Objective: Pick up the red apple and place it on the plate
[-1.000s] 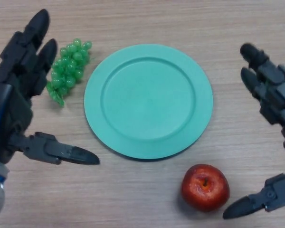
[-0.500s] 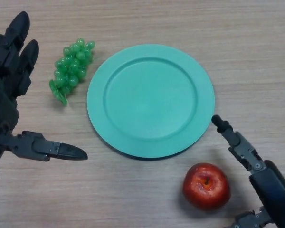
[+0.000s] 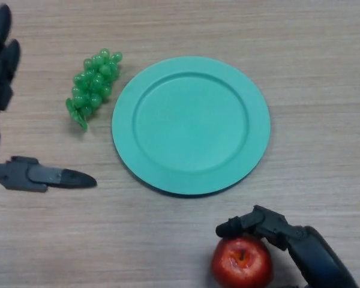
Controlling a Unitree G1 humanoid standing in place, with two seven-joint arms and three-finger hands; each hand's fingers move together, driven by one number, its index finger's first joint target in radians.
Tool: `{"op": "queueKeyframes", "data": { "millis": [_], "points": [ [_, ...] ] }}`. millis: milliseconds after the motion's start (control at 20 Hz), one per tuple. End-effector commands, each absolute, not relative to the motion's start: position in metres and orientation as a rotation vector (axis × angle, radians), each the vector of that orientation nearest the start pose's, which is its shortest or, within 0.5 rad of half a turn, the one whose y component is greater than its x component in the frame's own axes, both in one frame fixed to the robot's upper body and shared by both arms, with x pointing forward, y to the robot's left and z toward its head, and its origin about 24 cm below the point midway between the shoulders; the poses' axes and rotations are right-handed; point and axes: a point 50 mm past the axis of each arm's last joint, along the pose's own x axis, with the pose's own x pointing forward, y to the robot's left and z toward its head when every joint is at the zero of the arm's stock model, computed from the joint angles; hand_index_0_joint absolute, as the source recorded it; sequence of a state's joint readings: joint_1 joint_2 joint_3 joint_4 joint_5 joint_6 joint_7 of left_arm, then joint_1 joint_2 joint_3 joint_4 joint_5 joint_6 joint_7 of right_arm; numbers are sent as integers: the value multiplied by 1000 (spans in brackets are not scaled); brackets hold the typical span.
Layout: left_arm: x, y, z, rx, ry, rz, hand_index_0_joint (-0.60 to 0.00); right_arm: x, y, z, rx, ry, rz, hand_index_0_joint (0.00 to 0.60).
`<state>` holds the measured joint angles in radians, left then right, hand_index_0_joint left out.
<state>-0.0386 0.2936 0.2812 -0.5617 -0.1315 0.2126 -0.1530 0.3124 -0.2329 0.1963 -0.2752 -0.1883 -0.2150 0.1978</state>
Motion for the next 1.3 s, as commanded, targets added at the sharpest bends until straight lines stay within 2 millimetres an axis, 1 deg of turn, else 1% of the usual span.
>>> {"op": "queueKeyframes", "data": {
  "millis": [50,200,300,400,500,550,650,750,850,1000,1150,1250,1300],
  "points": [
    [212,225,210,312,-653,84,0,183,-143,88,-297,-316,355,600],
    [209,217,209,302,-650,65,0,188,-134,114,-333,-395,377,600],
    [205,210,207,249,-653,23,0,200,-123,133,-370,-445,421,600],
    [201,206,204,201,-651,12,0,215,-114,140,-446,-454,444,600],
    [197,201,200,165,-641,-16,0,232,-104,147,-479,-455,453,600],
    [197,202,197,149,-617,-5,0,242,-99,150,-504,-452,449,600],
    [198,206,193,144,-556,36,0,264,-91,150,-626,-465,410,600],
    [197,210,191,148,-503,57,0,284,-81,149,-659,-446,397,600],
    [192,208,188,154,-494,54,0,303,-74,150,-690,-455,362,600],
    [186,205,179,155,-457,35,0,326,-76,149,-675,-421,276,600],
    [183,208,177,143,-446,42,0,341,-85,143,-686,-385,168,600],
    [183,209,177,142,-439,42,0,341,-85,142,-686,-377,170,400],
    [183,210,176,142,-431,43,0,341,-85,142,-683,-365,180,250]
  ]
}}
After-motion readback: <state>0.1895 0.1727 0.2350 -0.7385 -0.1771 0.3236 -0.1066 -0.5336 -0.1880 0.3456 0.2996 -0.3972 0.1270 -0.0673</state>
